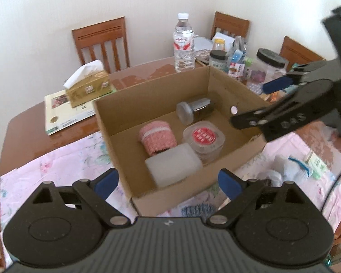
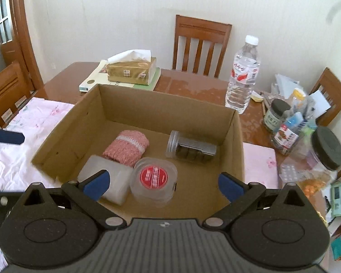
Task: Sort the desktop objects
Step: 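Lower cookie jar into the box and open the right tool, then close left tool on blue-grey knit sock while right tool approaches white glove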
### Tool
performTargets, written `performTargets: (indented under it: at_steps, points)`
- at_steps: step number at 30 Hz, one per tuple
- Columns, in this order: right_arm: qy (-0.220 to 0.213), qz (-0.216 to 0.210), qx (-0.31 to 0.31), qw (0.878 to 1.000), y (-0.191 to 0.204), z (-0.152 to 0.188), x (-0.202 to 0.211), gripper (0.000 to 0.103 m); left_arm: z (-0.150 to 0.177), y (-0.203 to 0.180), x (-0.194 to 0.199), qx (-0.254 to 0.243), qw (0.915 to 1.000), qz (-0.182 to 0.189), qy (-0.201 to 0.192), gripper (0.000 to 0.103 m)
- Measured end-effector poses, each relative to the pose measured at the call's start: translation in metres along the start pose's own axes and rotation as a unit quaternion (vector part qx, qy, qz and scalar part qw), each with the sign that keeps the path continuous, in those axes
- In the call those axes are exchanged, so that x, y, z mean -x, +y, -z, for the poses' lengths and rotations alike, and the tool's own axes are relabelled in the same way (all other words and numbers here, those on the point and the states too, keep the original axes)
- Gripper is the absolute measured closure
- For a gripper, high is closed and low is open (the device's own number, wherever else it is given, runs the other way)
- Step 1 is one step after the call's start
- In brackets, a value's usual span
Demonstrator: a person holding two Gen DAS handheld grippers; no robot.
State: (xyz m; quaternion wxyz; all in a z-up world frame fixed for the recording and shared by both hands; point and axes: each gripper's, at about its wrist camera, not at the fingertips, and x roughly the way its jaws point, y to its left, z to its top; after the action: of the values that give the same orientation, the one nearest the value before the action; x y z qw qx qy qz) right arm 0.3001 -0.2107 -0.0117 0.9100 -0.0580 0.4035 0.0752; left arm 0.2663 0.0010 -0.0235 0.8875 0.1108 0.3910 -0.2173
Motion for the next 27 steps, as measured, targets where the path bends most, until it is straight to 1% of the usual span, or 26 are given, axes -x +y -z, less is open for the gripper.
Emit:
performTargets:
  at_steps: [4,8,13,16,21,27]
  points:
    - [-0.005,-0.005,0.008,1.0,0.009,0.017,0.017,0.0,0.013,-0.005,0.011,-0.007,0.9999,-0.009,-0.004,0.008]
    - [-0.007,-0.005,0.017,1.0,0.017,0.034,0.028,0.0,0.026,-0.01,0.016,-0.006,1.0,-0.005,0.002,0.008]
    - [0.005,-0.015,0.013,1.0,0.022,0.056,0.031,0.0,0.04,-0.019,0.015,-0.005,0.9998,-0.004,0.017,0.008]
    - [0.013,-0.008,0.015,1.0,0.026,0.069,0.031,0.0,0.048,-0.023,0.012,0.001,0.9997,-0.001,0.024,0.008]
    - [0.015,0.009,0.022,1.0,0.034,0.092,0.034,0.0,0.059,-0.027,0.007,0.015,0.9993,0.003,0.035,0.008]
    - [0.036,0.013,0.011,0.999,0.039,0.118,0.032,0.0,0.068,-0.032,-0.001,0.03,0.9986,-0.006,0.043,0.008]
